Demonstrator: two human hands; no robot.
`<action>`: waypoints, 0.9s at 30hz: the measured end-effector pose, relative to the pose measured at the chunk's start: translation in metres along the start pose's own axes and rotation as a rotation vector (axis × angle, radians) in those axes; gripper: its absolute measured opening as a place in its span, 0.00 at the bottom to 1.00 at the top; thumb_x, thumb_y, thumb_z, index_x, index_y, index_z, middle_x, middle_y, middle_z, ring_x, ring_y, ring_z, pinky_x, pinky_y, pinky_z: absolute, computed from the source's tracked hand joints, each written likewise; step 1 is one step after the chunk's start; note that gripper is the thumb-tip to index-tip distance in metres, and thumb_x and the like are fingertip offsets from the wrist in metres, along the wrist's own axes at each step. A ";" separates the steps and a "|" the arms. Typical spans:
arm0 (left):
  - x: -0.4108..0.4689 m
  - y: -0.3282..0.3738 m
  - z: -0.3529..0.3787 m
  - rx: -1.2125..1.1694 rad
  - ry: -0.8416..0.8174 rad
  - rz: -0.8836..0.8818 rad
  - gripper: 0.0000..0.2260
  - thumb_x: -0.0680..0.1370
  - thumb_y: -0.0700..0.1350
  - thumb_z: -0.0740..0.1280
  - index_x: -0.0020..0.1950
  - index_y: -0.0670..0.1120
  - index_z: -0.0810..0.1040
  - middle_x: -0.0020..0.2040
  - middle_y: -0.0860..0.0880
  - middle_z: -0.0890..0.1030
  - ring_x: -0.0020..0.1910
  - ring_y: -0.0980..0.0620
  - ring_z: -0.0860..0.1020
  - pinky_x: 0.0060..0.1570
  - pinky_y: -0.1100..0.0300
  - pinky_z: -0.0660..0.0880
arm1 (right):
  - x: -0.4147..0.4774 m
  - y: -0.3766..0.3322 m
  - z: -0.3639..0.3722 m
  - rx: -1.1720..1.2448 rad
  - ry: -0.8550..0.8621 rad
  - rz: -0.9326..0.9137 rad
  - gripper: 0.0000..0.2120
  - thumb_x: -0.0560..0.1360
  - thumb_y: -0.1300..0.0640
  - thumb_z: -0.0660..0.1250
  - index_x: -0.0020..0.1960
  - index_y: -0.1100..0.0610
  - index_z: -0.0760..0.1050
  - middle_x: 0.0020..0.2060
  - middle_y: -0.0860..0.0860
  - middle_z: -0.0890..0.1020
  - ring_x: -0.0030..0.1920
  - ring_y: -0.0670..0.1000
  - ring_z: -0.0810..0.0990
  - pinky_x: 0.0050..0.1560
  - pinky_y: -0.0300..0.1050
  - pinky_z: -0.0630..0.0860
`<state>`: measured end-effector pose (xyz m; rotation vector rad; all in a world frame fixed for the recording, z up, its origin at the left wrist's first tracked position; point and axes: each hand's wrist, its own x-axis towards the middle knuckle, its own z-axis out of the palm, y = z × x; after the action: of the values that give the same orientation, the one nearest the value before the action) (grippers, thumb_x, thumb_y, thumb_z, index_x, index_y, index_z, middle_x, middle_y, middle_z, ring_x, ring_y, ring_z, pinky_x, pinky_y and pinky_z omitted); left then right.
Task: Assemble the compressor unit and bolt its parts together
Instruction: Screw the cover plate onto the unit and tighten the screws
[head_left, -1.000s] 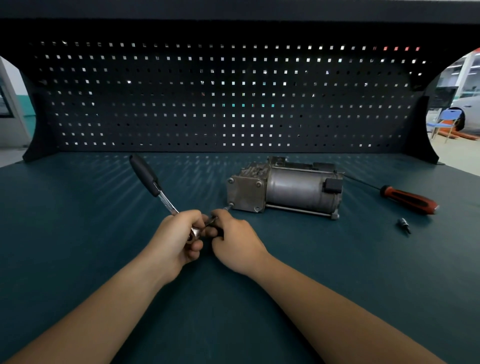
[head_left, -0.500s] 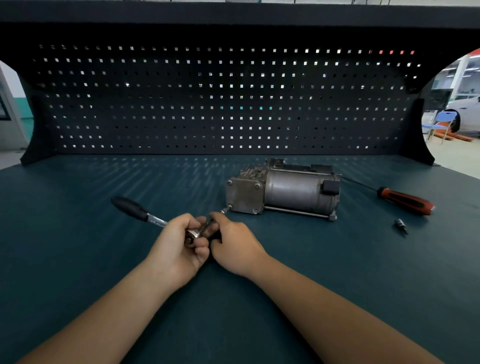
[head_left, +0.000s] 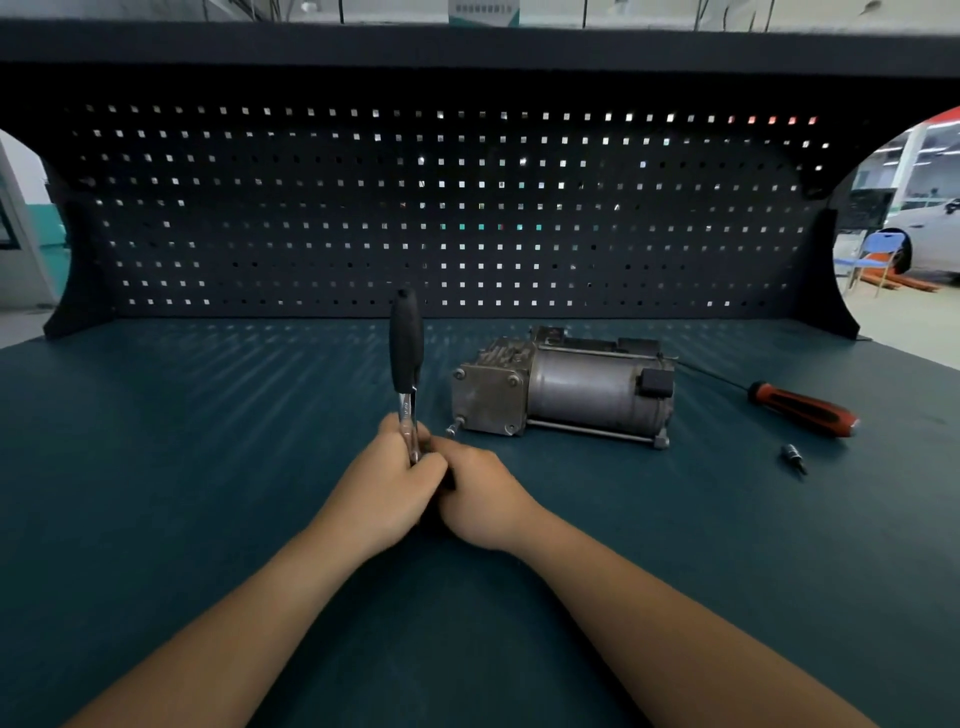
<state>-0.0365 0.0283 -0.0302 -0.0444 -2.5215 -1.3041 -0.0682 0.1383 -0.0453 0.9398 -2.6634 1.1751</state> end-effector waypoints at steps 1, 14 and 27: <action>-0.001 0.000 -0.002 0.042 -0.012 0.007 0.06 0.75 0.40 0.61 0.46 0.50 0.66 0.31 0.50 0.72 0.29 0.53 0.72 0.31 0.57 0.67 | 0.000 0.001 -0.004 0.025 0.016 0.021 0.22 0.71 0.71 0.57 0.64 0.61 0.71 0.53 0.59 0.81 0.56 0.55 0.77 0.50 0.36 0.68; -0.010 0.000 0.004 0.271 -0.149 0.072 0.04 0.78 0.44 0.59 0.46 0.52 0.67 0.41 0.51 0.74 0.38 0.50 0.74 0.39 0.58 0.70 | 0.001 0.036 -0.027 0.208 0.379 0.293 0.16 0.71 0.71 0.55 0.54 0.61 0.76 0.34 0.50 0.82 0.41 0.47 0.78 0.51 0.40 0.74; 0.001 0.020 -0.014 -1.599 0.189 -0.684 0.16 0.82 0.49 0.55 0.50 0.35 0.69 0.42 0.35 0.77 0.20 0.53 0.77 0.18 0.66 0.73 | 0.004 0.043 -0.030 0.373 0.389 0.351 0.17 0.71 0.71 0.53 0.50 0.54 0.74 0.27 0.43 0.80 0.38 0.44 0.79 0.47 0.37 0.74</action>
<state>-0.0305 0.0292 -0.0064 0.5741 -0.7331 -2.9538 -0.1003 0.1795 -0.0509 0.2247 -2.3890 1.7602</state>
